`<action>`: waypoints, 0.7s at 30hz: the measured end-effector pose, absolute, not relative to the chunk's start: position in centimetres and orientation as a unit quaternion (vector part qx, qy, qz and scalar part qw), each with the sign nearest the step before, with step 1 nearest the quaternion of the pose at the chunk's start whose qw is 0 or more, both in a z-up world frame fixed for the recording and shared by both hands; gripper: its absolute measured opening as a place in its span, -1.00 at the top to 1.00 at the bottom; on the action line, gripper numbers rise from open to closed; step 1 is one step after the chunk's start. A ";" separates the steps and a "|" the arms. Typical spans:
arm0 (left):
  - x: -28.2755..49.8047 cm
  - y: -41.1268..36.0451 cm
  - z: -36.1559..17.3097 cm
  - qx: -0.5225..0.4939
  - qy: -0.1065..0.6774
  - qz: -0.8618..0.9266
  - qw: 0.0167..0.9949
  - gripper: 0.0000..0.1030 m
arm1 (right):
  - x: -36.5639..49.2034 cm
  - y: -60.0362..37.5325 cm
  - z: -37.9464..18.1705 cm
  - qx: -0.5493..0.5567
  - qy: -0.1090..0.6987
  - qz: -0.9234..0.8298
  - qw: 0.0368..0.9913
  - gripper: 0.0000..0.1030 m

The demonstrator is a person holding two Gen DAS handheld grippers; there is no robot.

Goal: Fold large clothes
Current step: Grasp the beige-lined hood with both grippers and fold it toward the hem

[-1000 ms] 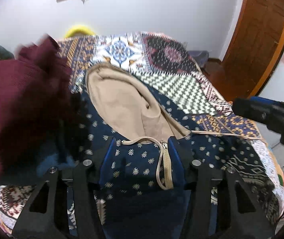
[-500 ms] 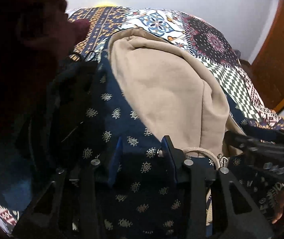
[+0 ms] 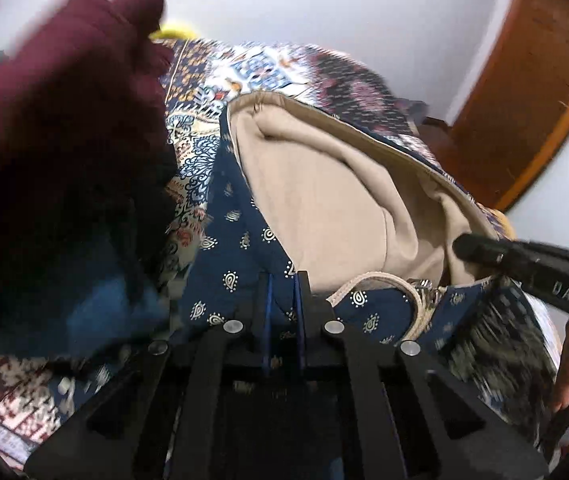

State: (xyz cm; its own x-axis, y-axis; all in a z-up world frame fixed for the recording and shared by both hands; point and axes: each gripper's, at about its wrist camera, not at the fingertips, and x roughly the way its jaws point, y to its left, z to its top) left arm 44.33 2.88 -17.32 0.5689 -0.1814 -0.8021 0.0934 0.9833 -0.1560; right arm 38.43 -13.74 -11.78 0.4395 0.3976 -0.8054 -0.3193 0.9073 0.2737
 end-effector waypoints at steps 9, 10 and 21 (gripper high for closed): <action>35.8 3.7 -16.2 -0.034 0.463 -0.116 0.878 0.83 | 32.5 -15.7 -13.8 0.000 0.510 0.211 0.834 0.79; 35.3 3.4 -16.5 -0.028 0.466 -0.117 0.876 0.83 | 32.4 -15.8 -14.4 -0.011 0.516 0.208 0.831 0.77; 33.0 3.4 -20.8 0.011 0.539 -0.084 0.838 0.75 | 32.0 -15.6 -13.3 -0.061 0.516 0.183 0.835 0.14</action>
State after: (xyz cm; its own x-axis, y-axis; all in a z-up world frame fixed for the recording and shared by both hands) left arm 32.99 3.37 -20.77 0.4056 -0.1290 -0.9049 0.1533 0.9856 -0.0718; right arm 31.98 -15.60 -13.34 0.4002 0.2425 -0.8838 -0.3685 0.9255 0.0871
